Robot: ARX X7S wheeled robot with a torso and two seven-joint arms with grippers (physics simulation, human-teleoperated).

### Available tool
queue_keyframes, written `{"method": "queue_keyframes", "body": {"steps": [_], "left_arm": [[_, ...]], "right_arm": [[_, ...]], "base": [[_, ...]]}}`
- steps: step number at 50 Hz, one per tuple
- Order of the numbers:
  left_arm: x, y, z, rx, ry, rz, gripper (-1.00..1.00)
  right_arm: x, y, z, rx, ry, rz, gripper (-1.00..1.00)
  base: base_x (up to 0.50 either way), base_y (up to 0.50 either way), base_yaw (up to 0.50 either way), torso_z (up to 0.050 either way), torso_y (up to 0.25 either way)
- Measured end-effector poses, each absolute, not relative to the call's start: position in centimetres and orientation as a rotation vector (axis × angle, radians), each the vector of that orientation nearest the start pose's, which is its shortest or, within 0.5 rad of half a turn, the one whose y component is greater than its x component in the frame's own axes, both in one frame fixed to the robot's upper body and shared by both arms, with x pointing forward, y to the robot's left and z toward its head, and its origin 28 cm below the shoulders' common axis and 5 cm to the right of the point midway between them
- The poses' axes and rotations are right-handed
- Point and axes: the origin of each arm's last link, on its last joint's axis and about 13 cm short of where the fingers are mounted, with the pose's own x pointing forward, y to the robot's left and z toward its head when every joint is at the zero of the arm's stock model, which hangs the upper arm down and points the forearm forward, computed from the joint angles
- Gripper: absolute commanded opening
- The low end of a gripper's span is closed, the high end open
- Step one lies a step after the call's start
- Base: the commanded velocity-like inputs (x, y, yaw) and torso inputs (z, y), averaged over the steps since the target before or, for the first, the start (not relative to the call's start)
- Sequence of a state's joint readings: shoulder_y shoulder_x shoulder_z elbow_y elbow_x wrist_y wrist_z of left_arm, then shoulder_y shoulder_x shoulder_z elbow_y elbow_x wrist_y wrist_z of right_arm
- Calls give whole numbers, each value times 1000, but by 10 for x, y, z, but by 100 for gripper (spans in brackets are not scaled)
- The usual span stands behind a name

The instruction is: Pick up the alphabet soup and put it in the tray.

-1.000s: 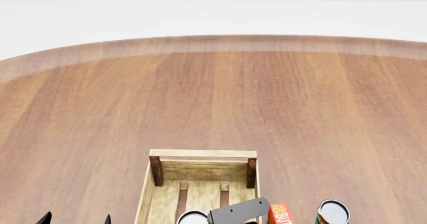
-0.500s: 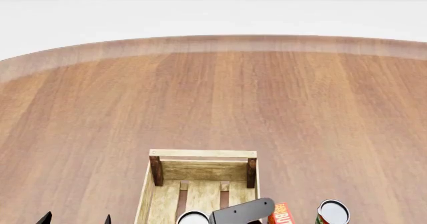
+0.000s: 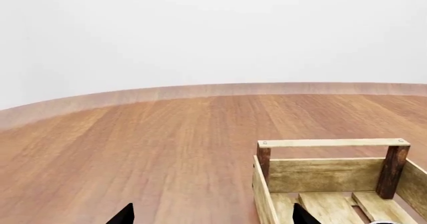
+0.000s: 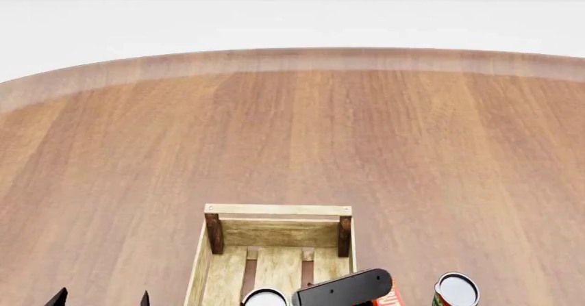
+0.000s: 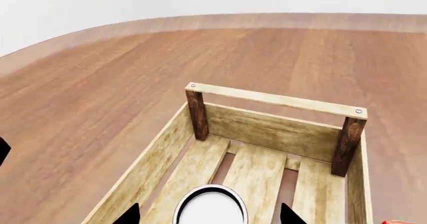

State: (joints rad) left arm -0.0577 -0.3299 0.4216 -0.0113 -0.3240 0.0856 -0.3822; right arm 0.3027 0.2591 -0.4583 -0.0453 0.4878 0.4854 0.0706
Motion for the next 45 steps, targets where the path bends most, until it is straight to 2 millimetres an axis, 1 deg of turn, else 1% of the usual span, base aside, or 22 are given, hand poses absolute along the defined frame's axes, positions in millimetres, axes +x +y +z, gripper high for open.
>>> {"method": "queue_keyframes", "body": {"steps": [15,23,36,45], "left_arm": [[206,205,17,19,-33,-1,100],[205,205,20,28,-58,4,100],[201,203,25,33,-129,-2,100],[199,203,30,17,-190,5,100]], "right_arm": [[230,-68,60,34,222,412,100],[222,-68,69,19,150,400,100],[217,-70,82,21,7,354,100],[216,-71,83,27,-70,338,100]], "base": [[0,0,0,0,0],[0,0,0,0,0],[0,0,0,0,0],[0,0,0,0,0]]}}
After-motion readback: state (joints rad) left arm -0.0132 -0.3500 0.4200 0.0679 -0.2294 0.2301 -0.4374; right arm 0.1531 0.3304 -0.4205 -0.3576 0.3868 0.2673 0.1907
